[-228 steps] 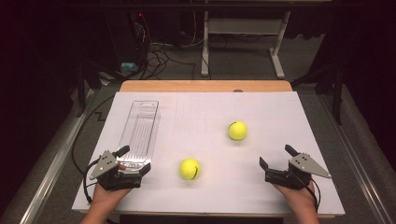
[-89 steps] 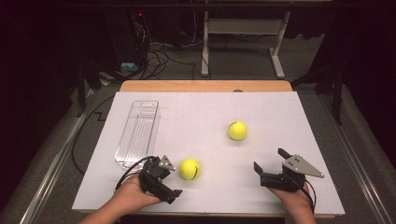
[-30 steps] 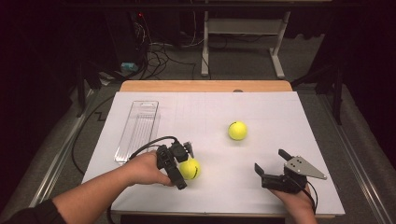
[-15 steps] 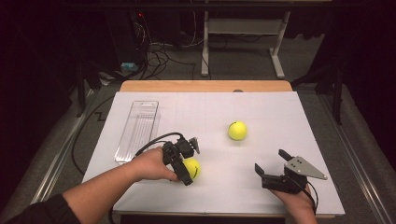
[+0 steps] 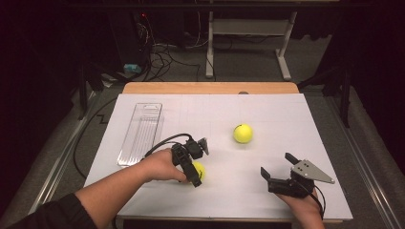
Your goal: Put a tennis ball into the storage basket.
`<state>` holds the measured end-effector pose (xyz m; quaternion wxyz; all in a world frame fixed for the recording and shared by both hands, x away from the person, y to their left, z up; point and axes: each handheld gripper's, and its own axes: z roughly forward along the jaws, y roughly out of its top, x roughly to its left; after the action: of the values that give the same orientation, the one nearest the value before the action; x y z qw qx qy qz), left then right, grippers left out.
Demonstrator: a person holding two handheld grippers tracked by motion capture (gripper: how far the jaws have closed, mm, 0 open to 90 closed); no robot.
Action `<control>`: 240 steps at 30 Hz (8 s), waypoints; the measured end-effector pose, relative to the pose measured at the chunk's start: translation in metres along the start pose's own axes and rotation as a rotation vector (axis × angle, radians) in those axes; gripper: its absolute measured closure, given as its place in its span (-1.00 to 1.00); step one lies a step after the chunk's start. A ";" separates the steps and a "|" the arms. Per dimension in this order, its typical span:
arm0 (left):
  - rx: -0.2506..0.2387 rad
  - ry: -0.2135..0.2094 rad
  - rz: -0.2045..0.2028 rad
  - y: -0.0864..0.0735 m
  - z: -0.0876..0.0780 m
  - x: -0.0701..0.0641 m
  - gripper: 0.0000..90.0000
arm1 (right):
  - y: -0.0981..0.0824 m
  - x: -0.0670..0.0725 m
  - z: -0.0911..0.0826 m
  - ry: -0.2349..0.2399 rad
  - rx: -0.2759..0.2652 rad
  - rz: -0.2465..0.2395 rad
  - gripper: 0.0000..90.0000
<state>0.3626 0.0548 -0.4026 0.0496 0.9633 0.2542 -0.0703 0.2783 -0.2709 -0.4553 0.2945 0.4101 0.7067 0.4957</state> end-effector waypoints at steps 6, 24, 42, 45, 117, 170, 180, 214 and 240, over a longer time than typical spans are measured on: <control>0.002 -0.007 -0.005 0.004 0.002 0.004 -0.99 | 0.000 0.000 0.000 0.000 0.000 0.000 -1.00; 0.019 -0.015 -0.022 0.011 0.010 0.011 -0.85 | 0.000 0.000 0.000 -0.001 -0.001 -0.003 -1.00; 0.019 -0.045 -0.018 0.012 0.012 0.010 -0.44 | 0.000 -0.001 0.000 -0.002 -0.001 -0.005 -1.00; 0.019 -0.045 -0.016 0.012 0.011 0.010 -0.43 | 0.000 -0.001 0.000 -0.002 -0.001 -0.005 -1.00; -0.012 0.052 -0.074 -0.020 -0.061 0.031 -0.41 | -0.001 0.001 0.001 0.002 0.010 -0.009 -1.00; -0.009 0.112 -0.312 -0.068 -0.106 0.113 -0.40 | -0.002 0.001 0.002 -0.001 0.014 -0.005 -0.99; -0.010 0.125 -0.385 -0.084 -0.110 0.134 -0.40 | -0.003 0.001 0.002 0.001 0.017 -0.003 -0.99; -0.009 0.137 -0.494 -0.087 -0.113 0.165 -0.40 | -0.004 0.000 0.001 0.002 0.015 -0.001 -0.99; -0.012 0.158 -0.544 -0.068 -0.094 0.183 -0.41 | -0.003 0.000 0.000 0.003 0.013 0.002 -0.99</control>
<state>0.4965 0.2144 -0.3434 0.0146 0.8619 0.5069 -0.0041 0.2773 -0.2719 -0.4584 0.2903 0.4119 0.7098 0.4921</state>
